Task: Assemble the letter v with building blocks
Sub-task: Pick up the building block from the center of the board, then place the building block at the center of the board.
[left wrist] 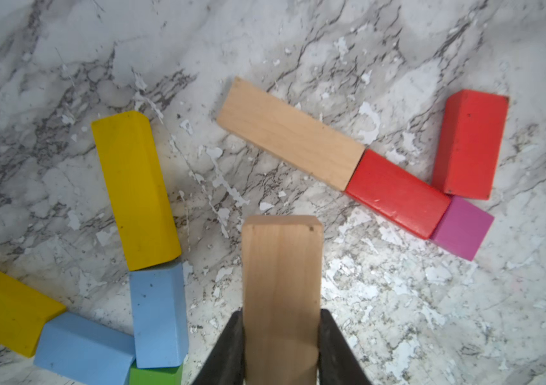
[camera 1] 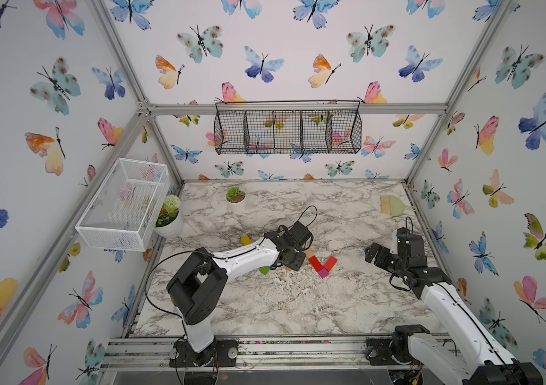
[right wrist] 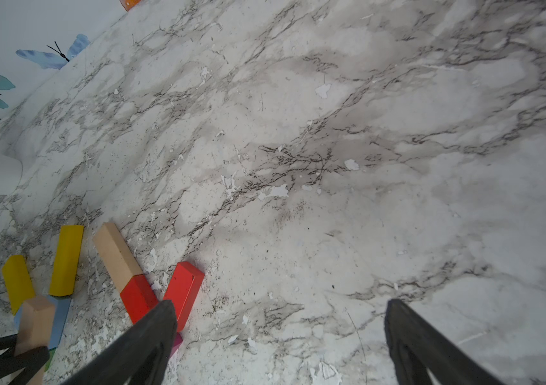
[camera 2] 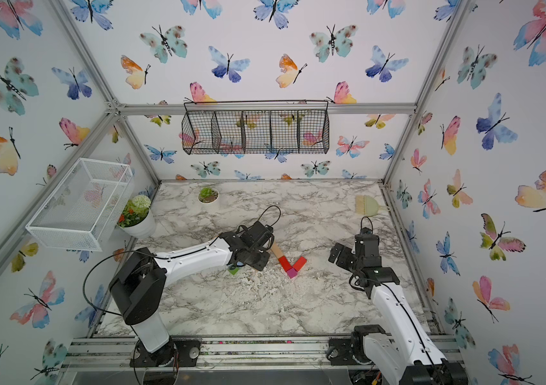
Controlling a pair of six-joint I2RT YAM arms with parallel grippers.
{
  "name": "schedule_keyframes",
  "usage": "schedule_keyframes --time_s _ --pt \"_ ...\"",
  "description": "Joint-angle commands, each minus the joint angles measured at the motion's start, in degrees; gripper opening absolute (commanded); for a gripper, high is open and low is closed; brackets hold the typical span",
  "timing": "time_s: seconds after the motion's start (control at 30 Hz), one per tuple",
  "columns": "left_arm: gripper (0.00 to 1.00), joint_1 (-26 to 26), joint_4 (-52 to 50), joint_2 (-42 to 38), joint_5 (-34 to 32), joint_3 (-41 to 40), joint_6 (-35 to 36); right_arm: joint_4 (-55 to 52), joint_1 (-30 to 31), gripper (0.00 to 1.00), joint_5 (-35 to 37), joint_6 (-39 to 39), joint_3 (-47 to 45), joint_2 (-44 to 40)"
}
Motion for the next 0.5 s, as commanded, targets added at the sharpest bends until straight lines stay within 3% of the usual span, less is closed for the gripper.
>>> schedule_keyframes --time_s 0.0,0.47 --pt "0.34 -0.35 -1.95 -0.21 -1.03 2.79 1.34 -0.33 -0.22 1.0 -0.6 -0.61 -0.49 -0.65" --pt "0.35 -0.34 -4.17 4.26 -0.25 12.11 2.94 -0.17 -0.18 0.99 -0.83 -0.57 -0.49 -0.63"
